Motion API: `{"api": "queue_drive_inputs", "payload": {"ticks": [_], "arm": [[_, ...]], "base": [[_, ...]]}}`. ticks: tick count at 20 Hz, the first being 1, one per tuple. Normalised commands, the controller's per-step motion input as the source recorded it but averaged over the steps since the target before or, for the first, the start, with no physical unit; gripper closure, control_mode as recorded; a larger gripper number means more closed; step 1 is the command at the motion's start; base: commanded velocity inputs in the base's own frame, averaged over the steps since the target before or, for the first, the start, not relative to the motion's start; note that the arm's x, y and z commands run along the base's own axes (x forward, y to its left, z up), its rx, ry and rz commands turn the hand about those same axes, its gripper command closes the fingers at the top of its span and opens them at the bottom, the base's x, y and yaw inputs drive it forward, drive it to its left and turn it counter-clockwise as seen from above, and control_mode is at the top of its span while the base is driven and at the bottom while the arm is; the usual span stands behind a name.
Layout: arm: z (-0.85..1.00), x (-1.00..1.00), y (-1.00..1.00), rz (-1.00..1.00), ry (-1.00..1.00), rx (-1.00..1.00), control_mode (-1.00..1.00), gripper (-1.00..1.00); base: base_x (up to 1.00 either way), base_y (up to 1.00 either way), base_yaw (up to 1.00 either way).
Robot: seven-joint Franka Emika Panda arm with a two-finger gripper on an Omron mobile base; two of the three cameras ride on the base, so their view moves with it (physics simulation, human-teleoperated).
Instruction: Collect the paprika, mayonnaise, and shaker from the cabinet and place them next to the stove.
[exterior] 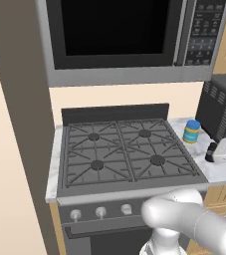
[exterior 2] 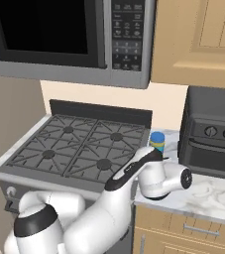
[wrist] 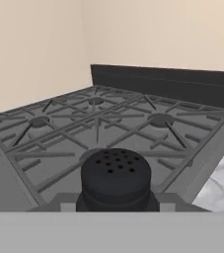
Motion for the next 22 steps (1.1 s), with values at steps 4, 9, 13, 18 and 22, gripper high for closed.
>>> {"api": "queue_drive_inputs", "payload": {"ticks": [4, 9, 13, 18, 22], "arm": [[-0.13, 0.22, 0.00, 0.04, -0.03, 0.11, -1.00, 1.00], [-0.04, 0.16, -0.01, -0.01, -0.08, 0.06, -1.00, 1.00], [-0.10, 0.16, 0.00, -0.05, -0.06, 0.00, -1.00, 1.00], [-0.25, 0.10, 0.00, -0.06, -0.10, -0.10, -1.00, 1.00], [-0.27, 0.20, 0.00, -0.03, -0.04, -0.09, -1.00, 1.00]], "base": [[0.00, 0.00, 0.00], [0.00, 0.00, 0.00], [0.00, 0.00, 0.00], [0.00, 0.00, 0.00], [0.00, 0.00, 0.00]]}}
